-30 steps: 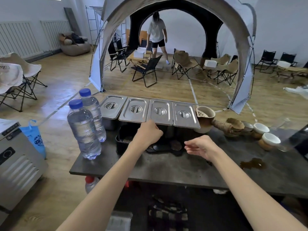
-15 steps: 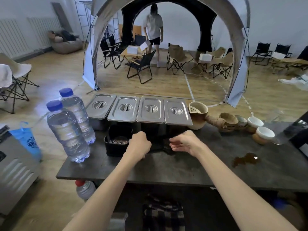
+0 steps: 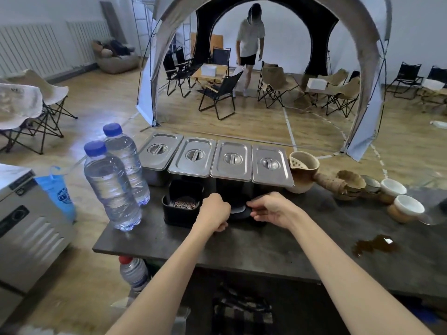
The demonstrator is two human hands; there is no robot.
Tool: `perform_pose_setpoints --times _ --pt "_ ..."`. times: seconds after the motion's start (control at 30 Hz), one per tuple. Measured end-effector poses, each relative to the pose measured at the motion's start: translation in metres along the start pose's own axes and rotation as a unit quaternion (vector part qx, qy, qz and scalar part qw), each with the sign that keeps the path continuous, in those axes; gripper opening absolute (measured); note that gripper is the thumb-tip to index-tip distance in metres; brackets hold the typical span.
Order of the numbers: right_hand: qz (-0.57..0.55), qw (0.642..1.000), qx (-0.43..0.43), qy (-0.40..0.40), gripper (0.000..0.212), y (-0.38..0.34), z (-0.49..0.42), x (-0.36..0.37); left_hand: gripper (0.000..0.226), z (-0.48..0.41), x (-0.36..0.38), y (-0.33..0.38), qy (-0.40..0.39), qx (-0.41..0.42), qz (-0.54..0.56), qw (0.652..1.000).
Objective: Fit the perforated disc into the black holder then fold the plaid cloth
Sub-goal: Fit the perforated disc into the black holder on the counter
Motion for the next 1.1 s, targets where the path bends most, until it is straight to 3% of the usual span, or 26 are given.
perform_pose_setpoints --times 0.17,0.3,0.43,0.53,0.6,0.77,0.93,1.1 --pt "-0.049 0.999 0.017 -0.009 0.011 0.004 0.004 -0.011 0.013 -0.01 0.006 -0.006 -0.05 -0.037 0.109 0.992" --pt "-0.077 0.997 0.018 -0.006 0.005 0.006 0.01 -0.02 0.026 -0.007 0.003 -0.004 -0.096 -0.049 0.194 0.975" --pt "-0.096 0.995 0.005 -0.003 0.004 -0.001 0.02 -0.03 0.029 0.006 -0.001 0.001 -0.142 -0.036 0.21 0.967" --pt "-0.093 0.996 -0.006 -0.007 0.005 -0.009 0.03 -0.035 0.017 0.016 -0.008 0.008 -0.164 -0.005 0.224 0.961" --pt "-0.106 0.994 -0.021 -0.016 0.003 -0.018 0.036 -0.034 0.009 0.023 -0.015 0.012 -0.162 0.013 0.238 0.957" --pt "-0.162 0.985 -0.041 -0.039 0.014 -0.04 0.048 -0.02 0.012 0.03 -0.043 0.018 -0.143 0.007 0.28 0.949" --pt "-0.142 0.984 -0.099 -0.032 0.005 -0.06 0.05 0.008 0.01 0.031 -0.074 0.014 -0.115 0.034 0.253 0.96" --pt "-0.127 0.986 -0.106 -0.029 0.015 -0.071 0.05 0.044 0.006 0.029 -0.108 0.002 -0.062 0.056 0.247 0.965"
Point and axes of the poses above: each hand's wrist, its own z-axis away from the middle knuckle, its own x-axis out of the palm, y = z × x, the point moved 4 cm from there along -z, towards the middle knuckle, and after that the axes turned 12 degrees about -x, right-handed, at the moved point
